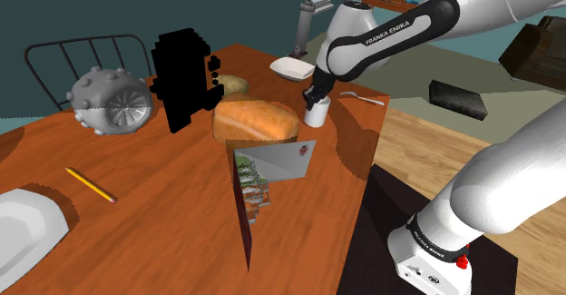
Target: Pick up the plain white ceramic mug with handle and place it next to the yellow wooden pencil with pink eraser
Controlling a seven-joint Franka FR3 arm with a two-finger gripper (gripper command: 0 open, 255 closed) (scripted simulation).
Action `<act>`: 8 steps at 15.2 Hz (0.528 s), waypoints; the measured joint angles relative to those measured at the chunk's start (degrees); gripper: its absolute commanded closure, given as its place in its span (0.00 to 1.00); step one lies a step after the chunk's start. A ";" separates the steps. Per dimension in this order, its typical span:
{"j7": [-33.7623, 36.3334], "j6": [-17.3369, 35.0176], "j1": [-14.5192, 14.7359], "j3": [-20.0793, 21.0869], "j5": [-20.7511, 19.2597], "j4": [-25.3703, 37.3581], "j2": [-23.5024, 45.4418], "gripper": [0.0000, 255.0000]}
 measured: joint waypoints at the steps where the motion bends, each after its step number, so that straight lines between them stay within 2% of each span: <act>1: 0.01 -0.60 0.02 0.02 0.03 0.17 -0.44 1.00; 8: -0.26 -6.58 0.13 0.05 0.31 2.96 -3.63 1.00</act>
